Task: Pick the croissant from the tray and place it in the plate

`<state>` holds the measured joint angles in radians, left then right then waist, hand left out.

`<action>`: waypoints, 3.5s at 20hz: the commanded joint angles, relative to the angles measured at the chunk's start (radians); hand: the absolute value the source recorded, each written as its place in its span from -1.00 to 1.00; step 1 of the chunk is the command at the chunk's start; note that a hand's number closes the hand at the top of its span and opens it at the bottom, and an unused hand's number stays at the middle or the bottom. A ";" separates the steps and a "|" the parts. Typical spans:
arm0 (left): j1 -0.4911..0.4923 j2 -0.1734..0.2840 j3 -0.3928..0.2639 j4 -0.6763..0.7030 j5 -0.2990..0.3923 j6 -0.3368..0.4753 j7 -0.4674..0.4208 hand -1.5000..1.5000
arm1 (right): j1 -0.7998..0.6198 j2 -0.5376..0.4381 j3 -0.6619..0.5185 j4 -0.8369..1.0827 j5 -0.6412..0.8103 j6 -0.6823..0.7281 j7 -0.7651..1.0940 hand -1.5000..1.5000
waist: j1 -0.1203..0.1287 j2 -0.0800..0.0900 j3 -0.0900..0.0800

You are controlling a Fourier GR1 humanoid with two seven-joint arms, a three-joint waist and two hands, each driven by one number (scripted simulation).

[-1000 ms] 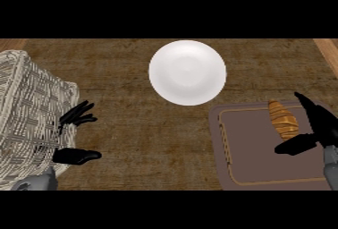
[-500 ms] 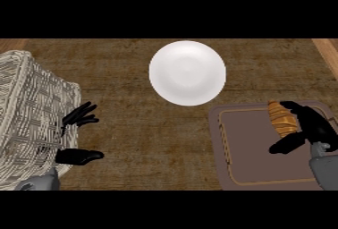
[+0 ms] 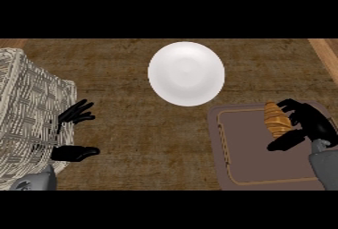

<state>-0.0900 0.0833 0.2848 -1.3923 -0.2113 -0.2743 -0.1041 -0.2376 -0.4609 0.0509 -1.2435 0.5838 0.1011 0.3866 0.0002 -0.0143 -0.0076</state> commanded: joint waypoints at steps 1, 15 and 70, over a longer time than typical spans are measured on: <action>0.023 -0.045 -0.008 0.055 -0.012 0.067 -0.058 0.00 | 0.051 0.025 0.004 0.047 0.044 -0.050 -0.057 1.00 | 0.000 0.015 0.008; -0.025 -0.020 0.044 0.014 0.037 0.020 0.025 0.00 | 0.247 -0.007 -0.033 -0.415 0.174 -0.184 -0.043 1.00 | -0.007 0.012 0.007; -0.047 -0.073 -0.031 -0.005 -0.007 0.047 0.032 0.00 | -0.855 0.461 -0.162 0.772 0.150 -0.754 -0.028 -1.00 | 0.063 0.035 0.008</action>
<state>-0.1272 0.0519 0.2628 -1.4087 -0.2420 -0.2431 -0.0845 -1.0621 -0.0046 -0.0768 -0.5761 0.8049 -0.5637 0.4107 0.0523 0.0144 0.0076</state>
